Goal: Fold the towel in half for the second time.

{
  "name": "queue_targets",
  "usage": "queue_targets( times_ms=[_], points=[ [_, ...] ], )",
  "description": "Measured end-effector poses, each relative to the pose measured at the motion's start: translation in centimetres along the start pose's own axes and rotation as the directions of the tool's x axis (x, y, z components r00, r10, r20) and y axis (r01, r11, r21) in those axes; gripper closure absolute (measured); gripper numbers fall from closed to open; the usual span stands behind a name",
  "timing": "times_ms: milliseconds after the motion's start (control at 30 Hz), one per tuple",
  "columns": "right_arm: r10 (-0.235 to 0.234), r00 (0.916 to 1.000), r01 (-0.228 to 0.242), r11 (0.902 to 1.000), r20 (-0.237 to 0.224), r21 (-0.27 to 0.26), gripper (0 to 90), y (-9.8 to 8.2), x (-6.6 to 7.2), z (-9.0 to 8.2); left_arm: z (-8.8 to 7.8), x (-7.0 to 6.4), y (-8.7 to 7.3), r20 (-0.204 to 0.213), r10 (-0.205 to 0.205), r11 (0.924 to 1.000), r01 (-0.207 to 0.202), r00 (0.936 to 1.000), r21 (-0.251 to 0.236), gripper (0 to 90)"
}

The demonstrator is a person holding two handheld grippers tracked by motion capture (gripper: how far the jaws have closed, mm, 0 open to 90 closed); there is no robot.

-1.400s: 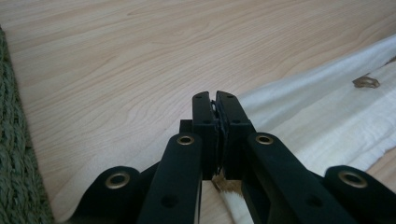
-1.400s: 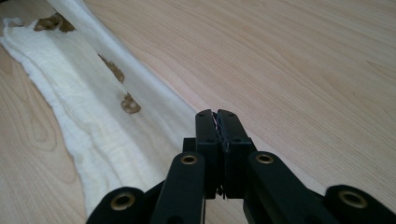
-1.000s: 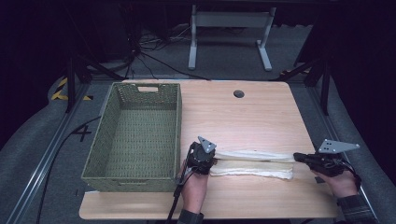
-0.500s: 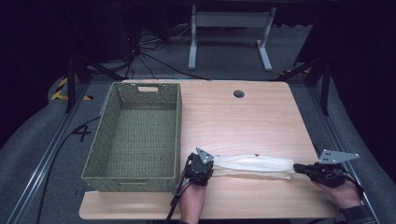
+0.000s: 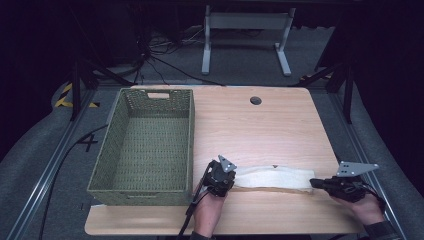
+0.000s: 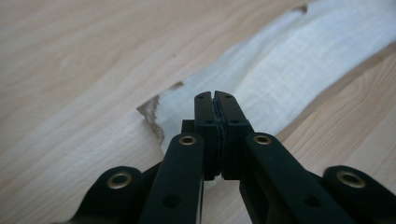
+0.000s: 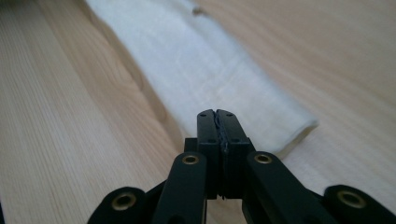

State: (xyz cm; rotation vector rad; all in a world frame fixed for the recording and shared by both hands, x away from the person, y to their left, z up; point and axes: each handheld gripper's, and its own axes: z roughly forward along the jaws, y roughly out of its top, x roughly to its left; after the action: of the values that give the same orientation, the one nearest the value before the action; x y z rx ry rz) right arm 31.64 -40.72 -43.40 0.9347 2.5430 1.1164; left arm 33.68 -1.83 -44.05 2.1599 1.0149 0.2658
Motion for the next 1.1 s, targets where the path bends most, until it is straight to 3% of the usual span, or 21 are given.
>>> queue_targets(
  times_ms=[100,233,400,533,567,933,1100],
  points=[
    [-0.013,0.9999,0.014,0.9971,-0.01,0.075,89.5,-0.3,0.1,1.2,1.8,0.6,-0.1,-0.014,0.013,0.9986,-0.012,0.9998,0.051,89.1],
    [-0.025,0.9997,0.025,0.9946,-0.006,0.101,89.7,-0.3,-0.2,1.7,2.4,1.3,0.1,-0.034,0.014,0.9994,-0.013,0.9993,0.032,89.5],
    [-0.006,0.9999,0.007,0.9957,-0.016,0.092,89.3,-0.2,-0.5,1.6,1.7,0.8,0.4,-0.031,0.03,0.9993,-0.03,0.9991,0.021,85.3],
    [-0.014,0.9992,0.015,0.9992,-0.036,0.036,89.3,0.7,0.3,1.5,1.7,0.6,1.5,-0.014,0.058,0.9982,-0.058,0.9982,0.014,85.9],
    [-0.018,0.9988,0.019,0.9994,-0.045,0.028,89.3,1.0,0.6,1.7,1.8,0.7,1.9,0.007,0.07,0.9974,-0.07,0.9976,0.017,87.2],
    [-0.079,0.9893,0.083,0.9961,-0.123,0.029,89.5,3.3,2.9,5.2,5.0,0.8,5.8,0.056,0.161,0.9859,-0.163,0.9853,0.036,89.7],
    [-0.107,0.9845,0.118,0.9903,-0.138,0.073,89.6,3.5,3.4,6.5,6.9,0.3,6.4,0.076,0.197,0.9767,-0.202,0.9775,0.073,89.7]
  ],
)
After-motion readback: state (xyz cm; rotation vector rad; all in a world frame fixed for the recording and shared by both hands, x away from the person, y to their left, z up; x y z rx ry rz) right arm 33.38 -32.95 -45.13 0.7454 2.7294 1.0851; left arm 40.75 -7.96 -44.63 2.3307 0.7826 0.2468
